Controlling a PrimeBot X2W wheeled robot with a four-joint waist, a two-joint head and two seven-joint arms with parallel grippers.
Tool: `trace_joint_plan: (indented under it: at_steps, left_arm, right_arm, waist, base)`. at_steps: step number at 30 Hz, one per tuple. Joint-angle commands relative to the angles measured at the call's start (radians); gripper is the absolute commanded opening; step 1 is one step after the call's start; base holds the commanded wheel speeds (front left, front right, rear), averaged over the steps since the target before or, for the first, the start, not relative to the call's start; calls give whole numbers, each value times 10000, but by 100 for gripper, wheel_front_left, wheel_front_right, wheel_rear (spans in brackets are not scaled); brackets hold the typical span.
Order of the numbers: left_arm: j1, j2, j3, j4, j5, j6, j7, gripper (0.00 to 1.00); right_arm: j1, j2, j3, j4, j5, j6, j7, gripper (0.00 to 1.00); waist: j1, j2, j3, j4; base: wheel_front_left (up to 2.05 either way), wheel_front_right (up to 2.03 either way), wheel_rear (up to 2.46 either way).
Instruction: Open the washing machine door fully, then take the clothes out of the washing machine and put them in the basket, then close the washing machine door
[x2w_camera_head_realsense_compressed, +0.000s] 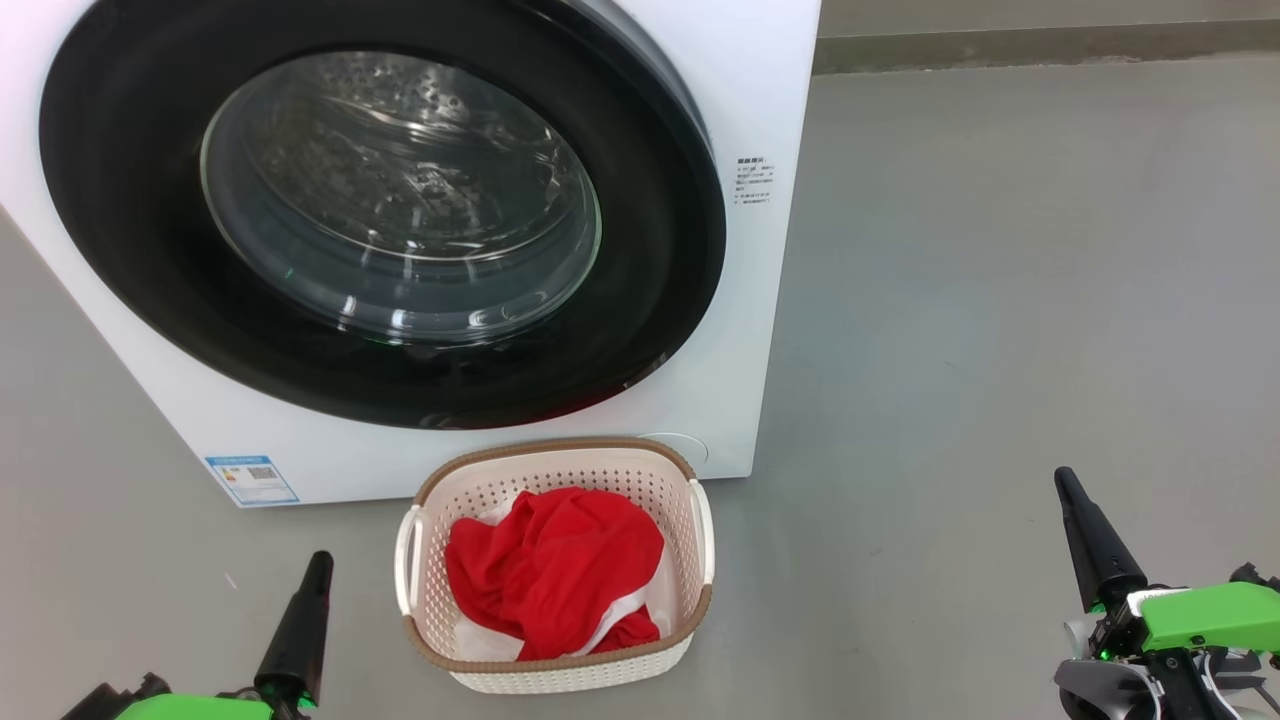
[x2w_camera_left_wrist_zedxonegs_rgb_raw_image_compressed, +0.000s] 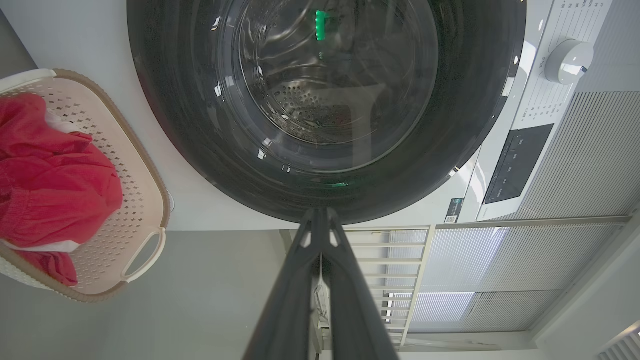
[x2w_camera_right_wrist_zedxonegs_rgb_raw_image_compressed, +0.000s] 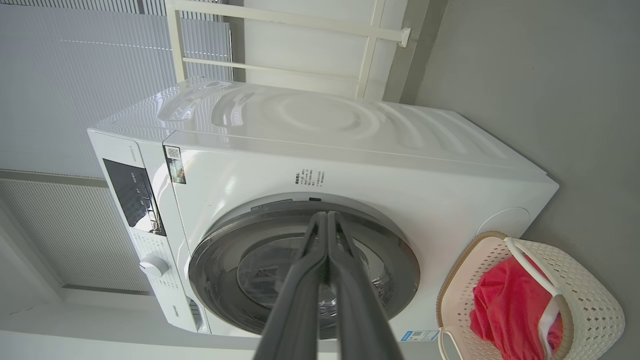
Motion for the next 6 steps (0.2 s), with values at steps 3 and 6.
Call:
trace_joint_plan:
  at_steps: [3, 6]
  left_arm:
    - [-392, 127, 344, -278, -73, -73, 30, 0]
    - [-392, 127, 344, -278, -73, -73, 30, 0]
  right_arm:
    - [-475, -87, 178, -247, -21, 6, 67, 0]
    - [-475, -87, 178, -247, -21, 6, 67, 0]
  waist:
    - [0, 0, 0, 0]
    - [0, 0, 0, 0]
  base:
    - [0, 0, 0]
    - [0, 0, 0]
